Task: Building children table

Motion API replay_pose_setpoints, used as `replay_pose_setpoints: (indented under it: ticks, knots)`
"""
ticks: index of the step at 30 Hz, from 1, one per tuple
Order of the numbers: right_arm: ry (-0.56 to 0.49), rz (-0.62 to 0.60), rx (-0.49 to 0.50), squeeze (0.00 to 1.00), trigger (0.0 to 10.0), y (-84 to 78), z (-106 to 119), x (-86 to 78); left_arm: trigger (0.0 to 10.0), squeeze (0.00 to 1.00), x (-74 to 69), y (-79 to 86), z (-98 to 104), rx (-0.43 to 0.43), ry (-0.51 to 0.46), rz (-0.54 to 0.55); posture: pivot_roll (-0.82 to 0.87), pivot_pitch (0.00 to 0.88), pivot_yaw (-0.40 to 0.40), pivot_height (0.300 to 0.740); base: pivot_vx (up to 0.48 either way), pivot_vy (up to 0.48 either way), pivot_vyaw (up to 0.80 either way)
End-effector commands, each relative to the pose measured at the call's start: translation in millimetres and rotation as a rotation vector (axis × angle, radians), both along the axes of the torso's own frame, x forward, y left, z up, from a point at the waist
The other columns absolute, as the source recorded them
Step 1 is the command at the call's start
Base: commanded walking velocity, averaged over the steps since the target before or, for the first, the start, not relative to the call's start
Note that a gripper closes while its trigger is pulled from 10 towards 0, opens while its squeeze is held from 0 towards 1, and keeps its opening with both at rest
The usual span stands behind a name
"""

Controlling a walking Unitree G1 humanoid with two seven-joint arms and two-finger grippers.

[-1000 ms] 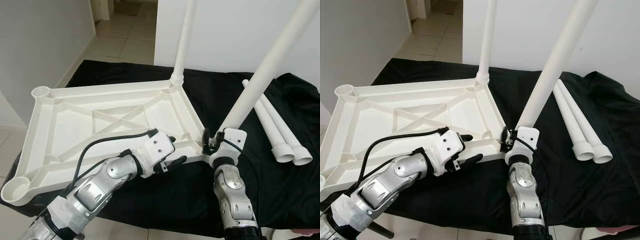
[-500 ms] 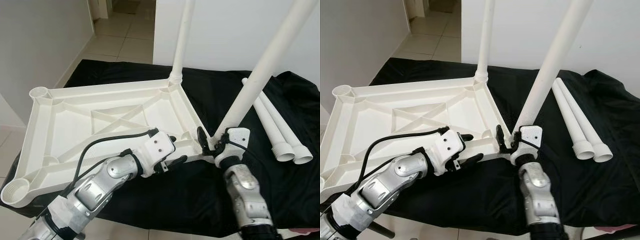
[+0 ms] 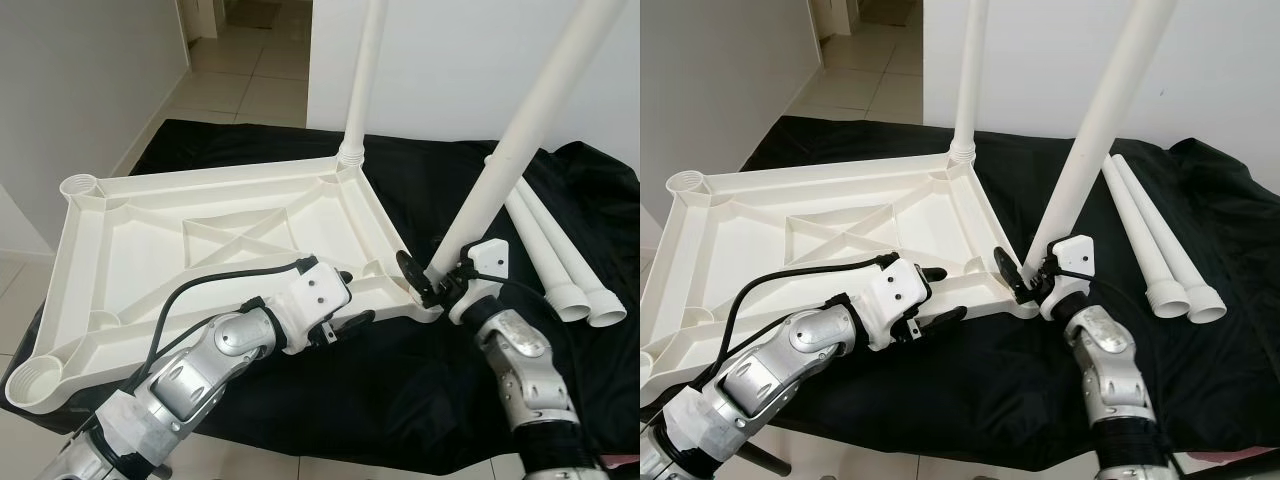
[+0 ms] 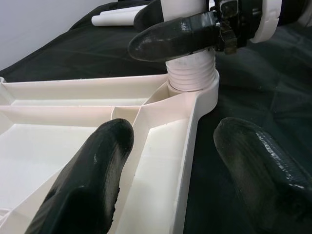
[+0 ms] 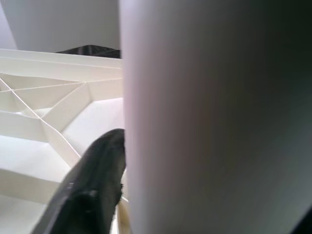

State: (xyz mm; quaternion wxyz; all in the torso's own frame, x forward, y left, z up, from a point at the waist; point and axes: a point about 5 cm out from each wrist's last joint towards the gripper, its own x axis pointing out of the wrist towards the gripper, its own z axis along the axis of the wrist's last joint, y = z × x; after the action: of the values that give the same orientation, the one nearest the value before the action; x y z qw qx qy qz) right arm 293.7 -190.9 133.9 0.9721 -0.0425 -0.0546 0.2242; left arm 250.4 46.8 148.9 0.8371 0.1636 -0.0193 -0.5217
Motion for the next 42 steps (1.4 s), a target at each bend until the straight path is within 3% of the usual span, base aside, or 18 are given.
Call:
replay_pose_setpoints:
  ticks: [1, 10, 12, 13, 20, 25, 29, 32, 36, 39, 42]
  knots:
    - [0.011, 0.023, -0.003, 0.00, 0.0, -2.2, -1.9, 1.6, 10.0, 0.00, -4.2, -1.6, -4.6, 0.059, 0.034, -0.140, -0.06, 0.000, -0.026, 0.740, 0.000, 0.000, 0.00]
    - [0.045, 0.031, 0.020, 0.00, 0.0, -10.9, -8.5, 0.3, 10.0, 0.00, -3.9, -1.6, -5.0, 0.061, 0.033, -0.138, -0.06, 0.000, -0.030, 0.740, 0.000, 0.000, 0.00]
    - [0.050, 0.033, 0.041, 0.00, 0.5, -10.8, -8.8, -0.4, 10.0, 0.00, -4.2, -1.7, -5.2, 0.061, 0.034, -0.140, -0.06, 0.000, -0.030, 0.740, 0.000, 0.000, 0.00]
    - [0.055, 0.024, 0.044, 0.00, 10.0, -10.4, -9.3, -0.8, 10.0, 0.00, -4.5, -1.8, -5.5, 0.062, 0.035, -0.142, -0.07, 0.000, -0.033, 0.740, 0.000, 0.000, 0.00]
    - [0.078, -0.074, 0.038, 0.00, 10.0, -8.7, -13.3, 0.5, 10.0, 0.00, -5.8, -1.7, -6.9, 0.064, 0.039, -0.146, -0.07, 0.000, -0.037, 0.740, 0.000, 0.000, 0.00]
    - [0.088, -0.162, 0.062, 0.00, 10.0, 1.9, -13.7, -2.5, 10.0, 0.00, -7.2, -2.0, -8.0, 0.064, 0.044, -0.149, -0.07, 0.000, -0.040, 0.740, 0.000, 0.000, 0.00]
    - [0.105, -0.271, 0.110, 0.00, 10.0, 7.3, -13.6, -5.6, 10.0, 0.00, -7.9, -1.9, -8.5, 0.066, 0.047, -0.151, -0.07, 0.000, -0.043, 0.740, 0.000, 0.000, 0.00]
    - [0.126, -0.457, 0.160, 0.00, 10.0, 12.0, -16.1, -11.3, 10.0, 0.00, -8.0, -0.8, -9.2, 0.070, 0.048, -0.152, -0.07, 0.000, -0.042, 0.740, 0.000, 0.000, 0.00]
    - [0.134, -0.553, 0.174, 0.00, 10.0, 14.0, -17.7, -14.1, 10.0, 0.00, -8.1, -0.5, -9.4, 0.071, 0.048, -0.154, -0.07, 0.000, -0.041, 0.740, 0.000, 0.000, 0.00]
    - [0.171, -0.739, 0.224, 0.00, 10.0, 25.4, -23.0, -19.0, 10.0, 0.00, -8.2, -0.9, -9.5, 0.073, 0.047, -0.158, -0.06, 0.000, -0.041, 0.740, 0.000, 0.000, 0.00]
    - [0.184, -0.744, 0.240, 0.00, 10.0, 33.6, -24.0, -19.9, 10.0, 0.00, -8.3, -0.8, -9.5, 0.074, 0.046, -0.158, -0.06, 0.000, -0.041, 0.740, 0.000, 0.000, 0.00]
